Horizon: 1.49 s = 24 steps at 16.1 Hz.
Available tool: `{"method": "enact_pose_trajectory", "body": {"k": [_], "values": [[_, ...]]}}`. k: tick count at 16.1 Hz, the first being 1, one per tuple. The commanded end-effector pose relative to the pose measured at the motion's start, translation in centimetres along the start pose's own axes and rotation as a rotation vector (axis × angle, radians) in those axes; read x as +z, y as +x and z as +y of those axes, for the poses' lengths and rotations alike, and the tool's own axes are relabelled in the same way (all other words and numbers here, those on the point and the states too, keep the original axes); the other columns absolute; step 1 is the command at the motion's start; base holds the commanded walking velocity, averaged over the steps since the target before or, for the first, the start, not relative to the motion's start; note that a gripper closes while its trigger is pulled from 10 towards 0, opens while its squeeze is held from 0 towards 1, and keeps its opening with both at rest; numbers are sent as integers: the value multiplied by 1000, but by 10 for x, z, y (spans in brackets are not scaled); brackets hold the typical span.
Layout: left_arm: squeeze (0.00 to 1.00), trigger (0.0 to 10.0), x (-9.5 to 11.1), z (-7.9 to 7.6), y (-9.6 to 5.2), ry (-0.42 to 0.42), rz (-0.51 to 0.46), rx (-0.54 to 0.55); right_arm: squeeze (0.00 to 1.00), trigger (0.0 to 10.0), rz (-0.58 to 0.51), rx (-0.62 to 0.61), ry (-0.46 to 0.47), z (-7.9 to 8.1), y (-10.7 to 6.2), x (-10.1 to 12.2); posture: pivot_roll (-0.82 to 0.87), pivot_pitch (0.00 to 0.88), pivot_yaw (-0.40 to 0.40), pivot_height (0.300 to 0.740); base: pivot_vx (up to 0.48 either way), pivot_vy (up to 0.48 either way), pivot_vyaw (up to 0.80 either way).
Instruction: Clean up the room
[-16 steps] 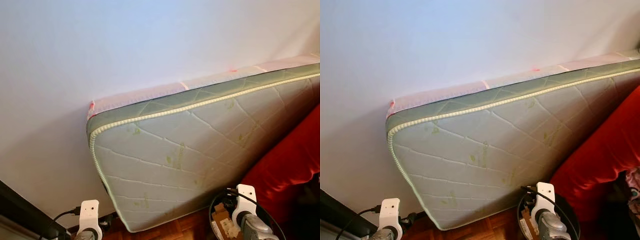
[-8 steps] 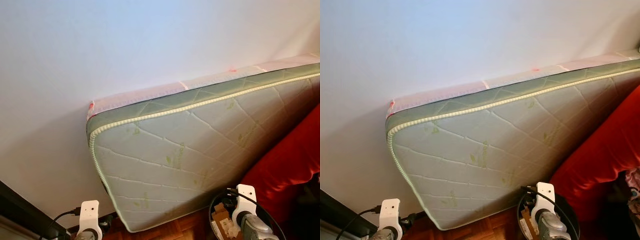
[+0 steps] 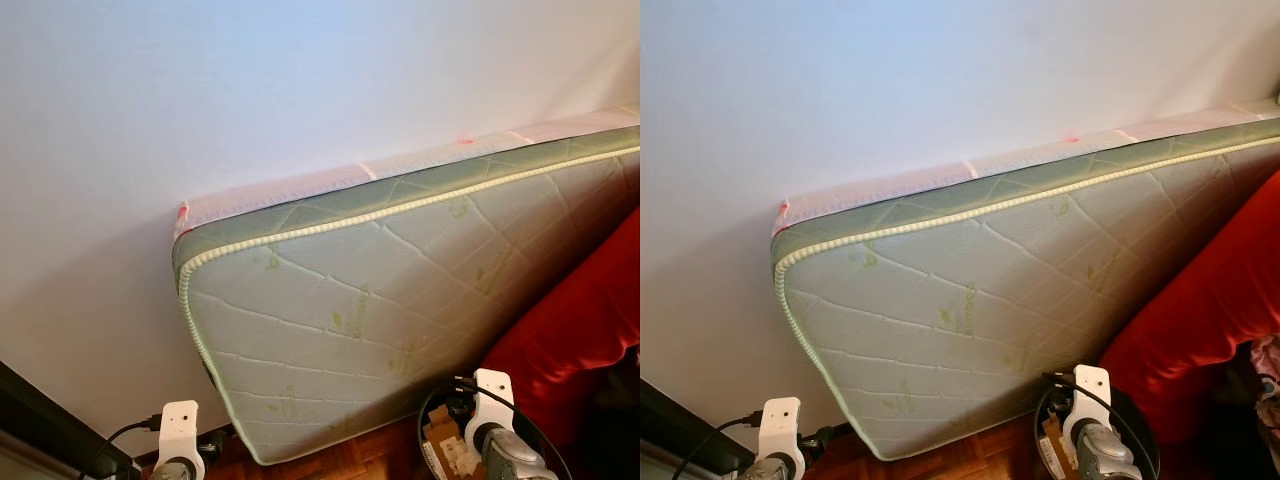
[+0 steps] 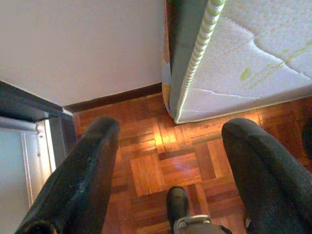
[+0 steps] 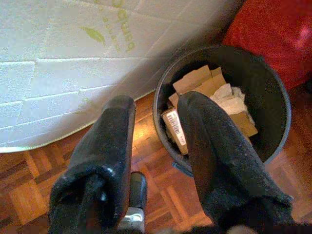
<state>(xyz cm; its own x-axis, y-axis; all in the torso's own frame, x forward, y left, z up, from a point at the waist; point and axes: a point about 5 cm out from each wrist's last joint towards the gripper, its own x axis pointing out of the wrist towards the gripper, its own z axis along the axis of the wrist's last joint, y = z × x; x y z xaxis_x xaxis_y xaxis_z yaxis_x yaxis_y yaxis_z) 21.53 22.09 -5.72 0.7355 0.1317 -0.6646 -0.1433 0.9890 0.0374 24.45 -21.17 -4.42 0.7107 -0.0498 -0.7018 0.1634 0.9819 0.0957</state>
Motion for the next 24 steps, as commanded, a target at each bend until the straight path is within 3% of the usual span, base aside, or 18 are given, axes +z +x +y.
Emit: {"method": "enact_pose_trajectory", "body": {"k": [1,10,18,24], "values": [[0,10000,1,0,0,6,1,-3,0,10000,5,-5,23,0,0,1,38,0,-1,740,0,0,-800],[0,10000,0,-1,0,15,7,-6,0,10000,20,-3,3,-1,0,1,37,0,-3,740,0,0,-800],[0,10000,-2,0,0,26,14,-13,0,10000,2,6,-2,-1,0,1,38,0,-1,740,0,0,0],[0,10000,-3,-1,-1,28,12,-17,0,10000,1,9,-8,-1,0,0,40,0,-4,740,0,-329,0]]}}
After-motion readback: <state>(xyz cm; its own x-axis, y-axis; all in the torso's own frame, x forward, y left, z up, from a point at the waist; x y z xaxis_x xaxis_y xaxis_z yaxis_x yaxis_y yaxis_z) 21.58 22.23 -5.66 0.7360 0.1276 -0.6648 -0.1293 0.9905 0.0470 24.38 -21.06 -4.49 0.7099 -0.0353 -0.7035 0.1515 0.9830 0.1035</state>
